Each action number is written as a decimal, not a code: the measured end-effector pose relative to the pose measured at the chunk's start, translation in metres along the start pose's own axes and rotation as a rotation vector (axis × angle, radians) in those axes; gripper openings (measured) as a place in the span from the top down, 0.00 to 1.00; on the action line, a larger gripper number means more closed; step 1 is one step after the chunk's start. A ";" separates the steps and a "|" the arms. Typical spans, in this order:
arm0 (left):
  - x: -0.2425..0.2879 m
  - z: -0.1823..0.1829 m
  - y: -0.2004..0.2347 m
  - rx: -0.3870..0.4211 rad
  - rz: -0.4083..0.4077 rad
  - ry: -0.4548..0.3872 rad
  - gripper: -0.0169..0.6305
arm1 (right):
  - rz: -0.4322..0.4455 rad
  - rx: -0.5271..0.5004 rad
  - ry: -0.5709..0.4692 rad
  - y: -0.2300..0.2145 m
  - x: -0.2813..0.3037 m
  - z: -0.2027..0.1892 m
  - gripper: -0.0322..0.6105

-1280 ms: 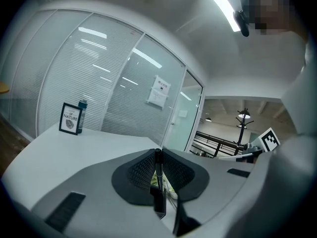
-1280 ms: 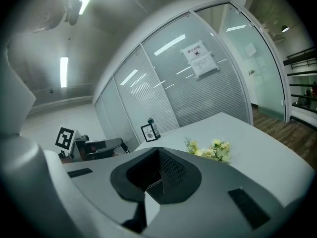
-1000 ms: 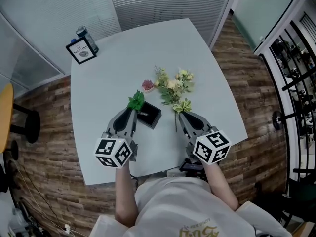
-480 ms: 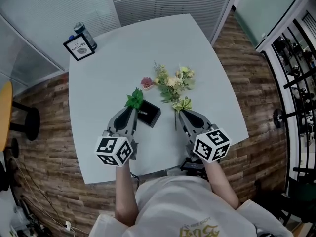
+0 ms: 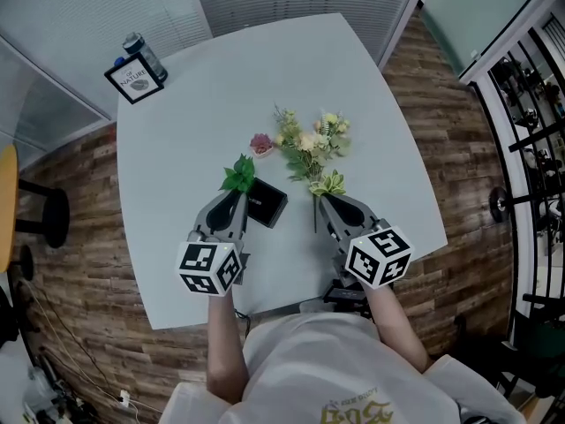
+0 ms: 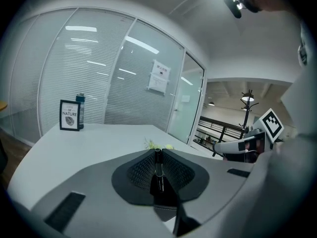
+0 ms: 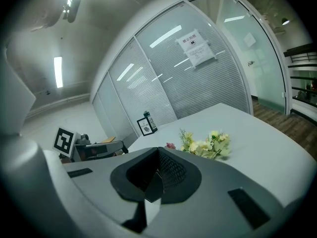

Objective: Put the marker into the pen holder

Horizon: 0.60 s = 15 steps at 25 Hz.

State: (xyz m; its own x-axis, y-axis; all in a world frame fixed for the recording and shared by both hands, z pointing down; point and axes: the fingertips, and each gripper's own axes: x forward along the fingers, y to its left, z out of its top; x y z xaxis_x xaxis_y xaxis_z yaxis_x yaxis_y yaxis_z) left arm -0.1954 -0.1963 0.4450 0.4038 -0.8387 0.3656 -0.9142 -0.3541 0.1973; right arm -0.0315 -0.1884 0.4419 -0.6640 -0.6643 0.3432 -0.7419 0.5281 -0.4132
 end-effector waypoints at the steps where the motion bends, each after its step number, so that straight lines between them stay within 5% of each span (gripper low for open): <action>1: 0.002 -0.002 0.001 0.002 0.000 0.007 0.90 | 0.000 0.001 0.004 -0.001 0.002 -0.001 0.92; 15: 0.035 -0.029 0.003 0.056 -0.001 0.116 0.90 | -0.007 0.026 0.048 -0.021 0.023 -0.006 0.92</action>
State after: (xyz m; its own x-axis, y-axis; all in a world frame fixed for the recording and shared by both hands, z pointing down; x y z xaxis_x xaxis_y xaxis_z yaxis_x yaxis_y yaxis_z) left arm -0.1835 -0.2148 0.4844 0.4031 -0.7861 0.4686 -0.9131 -0.3800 0.1480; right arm -0.0315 -0.2118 0.4639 -0.6627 -0.6418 0.3859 -0.7445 0.5089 -0.4321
